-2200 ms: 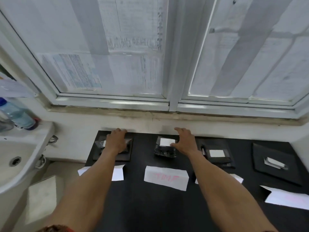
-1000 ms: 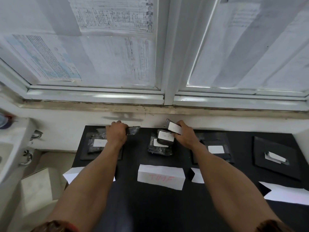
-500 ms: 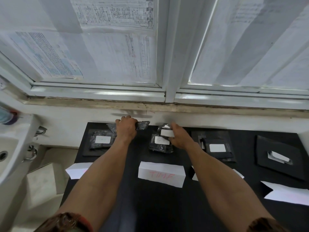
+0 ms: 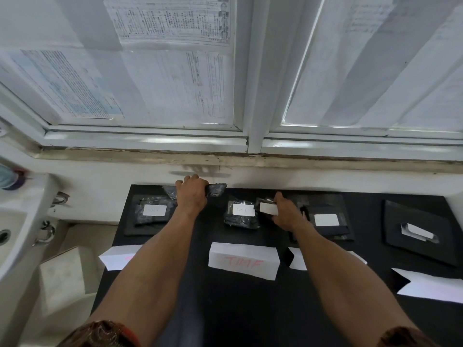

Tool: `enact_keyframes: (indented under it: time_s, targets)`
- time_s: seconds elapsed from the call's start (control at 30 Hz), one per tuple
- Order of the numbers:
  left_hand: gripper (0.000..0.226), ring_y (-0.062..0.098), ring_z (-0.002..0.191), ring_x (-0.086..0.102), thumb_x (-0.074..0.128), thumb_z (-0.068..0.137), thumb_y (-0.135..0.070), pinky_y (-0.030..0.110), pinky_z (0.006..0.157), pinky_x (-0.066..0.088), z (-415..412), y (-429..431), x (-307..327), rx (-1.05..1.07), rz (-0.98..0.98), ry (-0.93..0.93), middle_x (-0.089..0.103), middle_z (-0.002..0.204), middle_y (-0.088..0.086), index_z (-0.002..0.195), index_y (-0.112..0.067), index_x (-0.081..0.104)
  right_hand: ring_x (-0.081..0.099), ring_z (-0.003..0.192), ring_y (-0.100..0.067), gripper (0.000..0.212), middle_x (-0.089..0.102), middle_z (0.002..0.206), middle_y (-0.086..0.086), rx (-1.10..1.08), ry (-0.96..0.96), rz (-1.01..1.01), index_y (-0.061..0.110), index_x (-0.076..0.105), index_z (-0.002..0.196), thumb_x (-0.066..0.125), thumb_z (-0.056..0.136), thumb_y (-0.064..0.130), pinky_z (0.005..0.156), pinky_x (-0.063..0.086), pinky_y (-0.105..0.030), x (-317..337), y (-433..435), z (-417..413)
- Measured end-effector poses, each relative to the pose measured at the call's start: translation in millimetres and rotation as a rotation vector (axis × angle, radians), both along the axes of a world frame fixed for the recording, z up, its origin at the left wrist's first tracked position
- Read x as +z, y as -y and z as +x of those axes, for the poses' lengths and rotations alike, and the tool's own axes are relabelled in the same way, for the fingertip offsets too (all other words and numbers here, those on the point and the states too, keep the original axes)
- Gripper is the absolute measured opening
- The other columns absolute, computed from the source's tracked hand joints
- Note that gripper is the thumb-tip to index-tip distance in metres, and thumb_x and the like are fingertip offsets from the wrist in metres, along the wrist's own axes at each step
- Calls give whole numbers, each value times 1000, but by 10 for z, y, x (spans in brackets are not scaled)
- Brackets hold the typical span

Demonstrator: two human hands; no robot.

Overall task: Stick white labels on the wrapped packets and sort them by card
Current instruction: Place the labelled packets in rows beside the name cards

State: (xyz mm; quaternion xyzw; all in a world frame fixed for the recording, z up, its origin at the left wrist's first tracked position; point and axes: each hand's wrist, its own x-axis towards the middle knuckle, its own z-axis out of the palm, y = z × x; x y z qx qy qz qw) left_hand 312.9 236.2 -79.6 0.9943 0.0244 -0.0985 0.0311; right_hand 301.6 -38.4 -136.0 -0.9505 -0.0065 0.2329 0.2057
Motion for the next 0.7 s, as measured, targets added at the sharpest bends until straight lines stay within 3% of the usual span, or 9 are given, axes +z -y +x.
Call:
enact_keyframes:
  time_s: [0.2,0.33,0.47,0.7]
  targets:
    - [33,29,109,55,60,84,-12,44,96,38,8,-133,23,22,-7,19,62,113,6,114,-25,69,58,103,-37,46,58,112,-22,-19,-7,35,2,37,116,63,78,3,80,45,-35,-138,-272,-64]
    - [33,28,112,53,60,85,-11,44,99,37,36,-166,41,9,-31,22,61,115,6,115,-24,68,59,98,-34,46,59,108,-20,86,-29,105,6,37,113,67,78,10,72,41,-29,-127,-536,-19]
    - [38,29,114,52,61,85,-11,44,99,37,47,-162,31,-16,-14,6,60,118,6,120,-24,66,58,94,-33,43,57,105,-17,137,-19,159,9,37,107,68,80,18,70,43,-34,-108,-759,-6]
    - [48,25,126,46,69,85,-25,44,104,35,109,-2,13,-204,-106,-64,56,132,3,131,-32,57,55,111,-29,59,53,127,-7,208,83,-39,18,38,135,62,84,32,87,46,-36,-125,-566,-77]
